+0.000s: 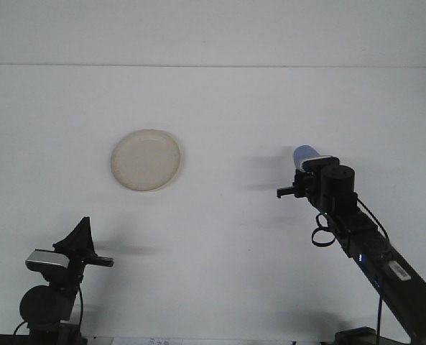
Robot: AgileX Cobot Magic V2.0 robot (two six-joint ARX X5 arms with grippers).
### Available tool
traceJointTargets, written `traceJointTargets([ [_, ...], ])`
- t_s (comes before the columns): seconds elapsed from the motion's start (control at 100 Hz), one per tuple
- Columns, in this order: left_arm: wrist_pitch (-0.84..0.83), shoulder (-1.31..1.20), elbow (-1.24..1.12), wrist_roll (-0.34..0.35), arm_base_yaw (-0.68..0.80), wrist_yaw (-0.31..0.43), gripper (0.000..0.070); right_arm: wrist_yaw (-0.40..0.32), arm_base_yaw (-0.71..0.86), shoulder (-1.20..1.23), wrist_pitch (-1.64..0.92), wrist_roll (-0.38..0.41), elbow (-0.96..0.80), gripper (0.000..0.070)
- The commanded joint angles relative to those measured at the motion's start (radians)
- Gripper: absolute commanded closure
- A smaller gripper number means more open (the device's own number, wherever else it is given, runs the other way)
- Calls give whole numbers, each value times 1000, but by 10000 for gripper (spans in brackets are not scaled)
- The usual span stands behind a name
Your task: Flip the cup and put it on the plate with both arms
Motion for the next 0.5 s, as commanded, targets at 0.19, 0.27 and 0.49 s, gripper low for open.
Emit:
traceJointTargets([
  [0.19, 10, 0, -19, -9, 0, 1, 688, 0, 253, -14, -733, -82, 433, 698],
  [0.27, 10, 0, -19, -9, 0, 1, 688, 1, 335, 20, -887, -88, 533, 698],
  [0.49, 10, 0, -19, -9, 0, 1, 688, 72, 539, 121, -1020, -68, 620, 698],
])
